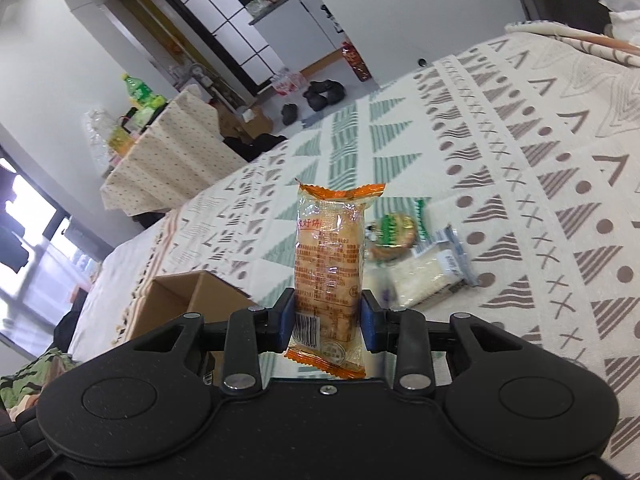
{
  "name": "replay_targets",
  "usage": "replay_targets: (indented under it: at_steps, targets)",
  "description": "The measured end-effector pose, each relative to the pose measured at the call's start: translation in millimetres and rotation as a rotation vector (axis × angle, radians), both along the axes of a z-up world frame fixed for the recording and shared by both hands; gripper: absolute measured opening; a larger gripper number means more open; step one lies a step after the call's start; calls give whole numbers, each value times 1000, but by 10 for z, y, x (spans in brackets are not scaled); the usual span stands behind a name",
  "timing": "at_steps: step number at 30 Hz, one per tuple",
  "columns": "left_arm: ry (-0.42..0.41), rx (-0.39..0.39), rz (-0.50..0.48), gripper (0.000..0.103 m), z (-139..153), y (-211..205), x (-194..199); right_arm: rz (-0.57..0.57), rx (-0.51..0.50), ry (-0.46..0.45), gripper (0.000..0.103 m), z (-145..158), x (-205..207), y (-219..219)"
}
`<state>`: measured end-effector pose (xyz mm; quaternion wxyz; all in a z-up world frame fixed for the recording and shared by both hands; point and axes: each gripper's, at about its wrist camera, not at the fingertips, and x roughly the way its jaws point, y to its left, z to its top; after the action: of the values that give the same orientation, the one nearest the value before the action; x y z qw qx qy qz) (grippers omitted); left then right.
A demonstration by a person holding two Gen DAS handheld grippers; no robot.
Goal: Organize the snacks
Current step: 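Carry both snacks into the cardboard box and open both grippers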
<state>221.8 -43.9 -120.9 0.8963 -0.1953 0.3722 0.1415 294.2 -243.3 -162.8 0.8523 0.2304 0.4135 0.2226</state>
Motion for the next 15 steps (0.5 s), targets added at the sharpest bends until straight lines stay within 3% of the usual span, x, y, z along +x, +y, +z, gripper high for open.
replay_targets:
  at_steps: [15]
  targets:
    - [-47, -2, 89, 24, 238, 543, -232, 71, 17, -76, 33, 269, -177, 466]
